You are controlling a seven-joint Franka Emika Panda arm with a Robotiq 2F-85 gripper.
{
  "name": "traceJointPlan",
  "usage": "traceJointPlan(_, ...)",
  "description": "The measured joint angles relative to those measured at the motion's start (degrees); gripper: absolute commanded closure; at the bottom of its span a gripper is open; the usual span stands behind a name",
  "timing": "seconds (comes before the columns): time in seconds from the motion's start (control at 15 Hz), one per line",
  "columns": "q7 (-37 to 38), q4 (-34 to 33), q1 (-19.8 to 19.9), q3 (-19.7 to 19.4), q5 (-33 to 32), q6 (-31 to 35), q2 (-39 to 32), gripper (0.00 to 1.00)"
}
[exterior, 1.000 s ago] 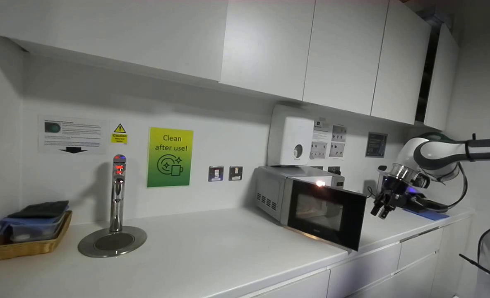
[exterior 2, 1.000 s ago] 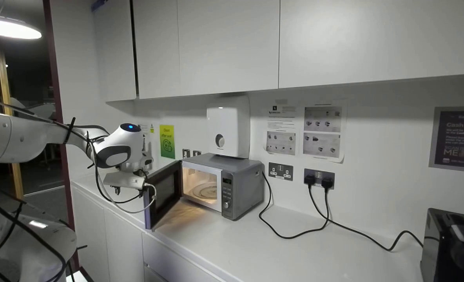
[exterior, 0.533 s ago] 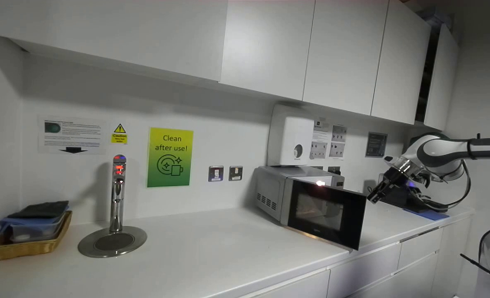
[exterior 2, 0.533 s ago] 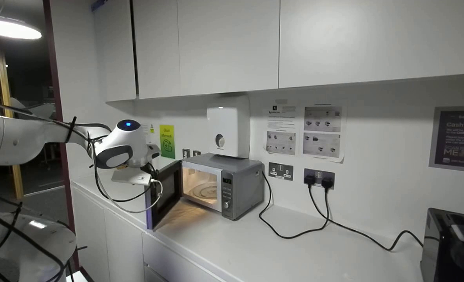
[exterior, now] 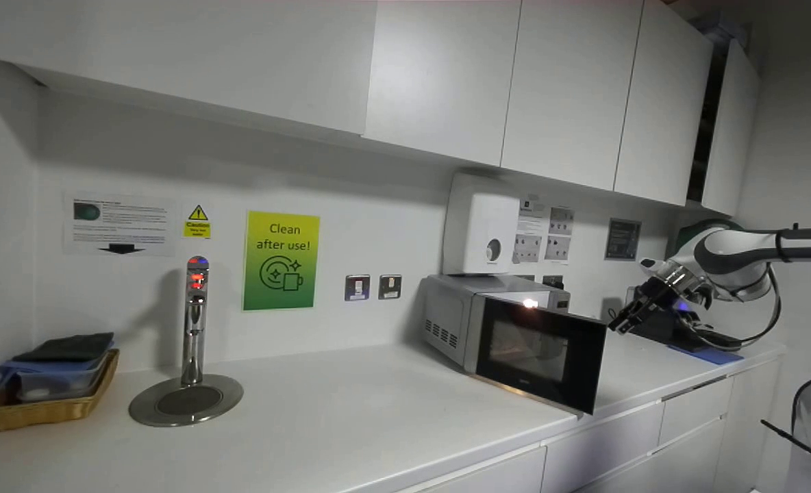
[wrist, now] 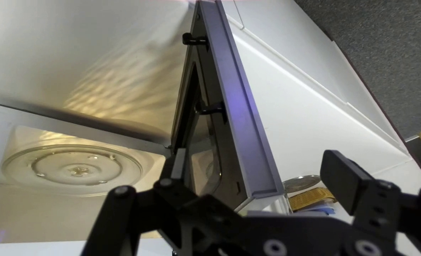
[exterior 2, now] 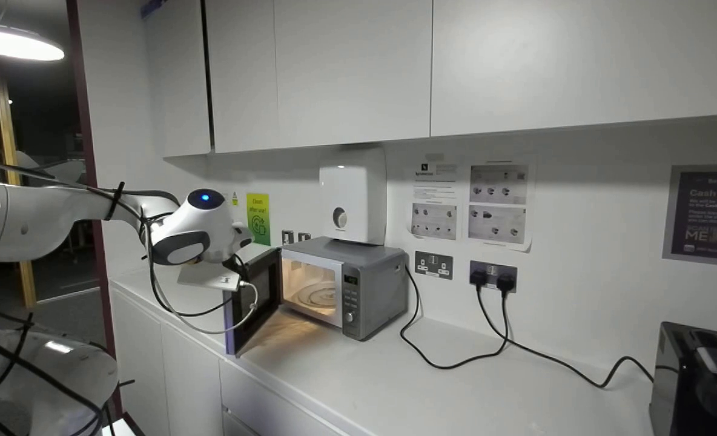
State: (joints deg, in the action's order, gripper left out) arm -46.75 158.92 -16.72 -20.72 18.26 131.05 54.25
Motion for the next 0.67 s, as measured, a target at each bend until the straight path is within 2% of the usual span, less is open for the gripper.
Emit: traceJointPlan(0.67, -11.72, 0.25, -4.61, -3.58, 7.09, -1.04, -1.04, 0.00)
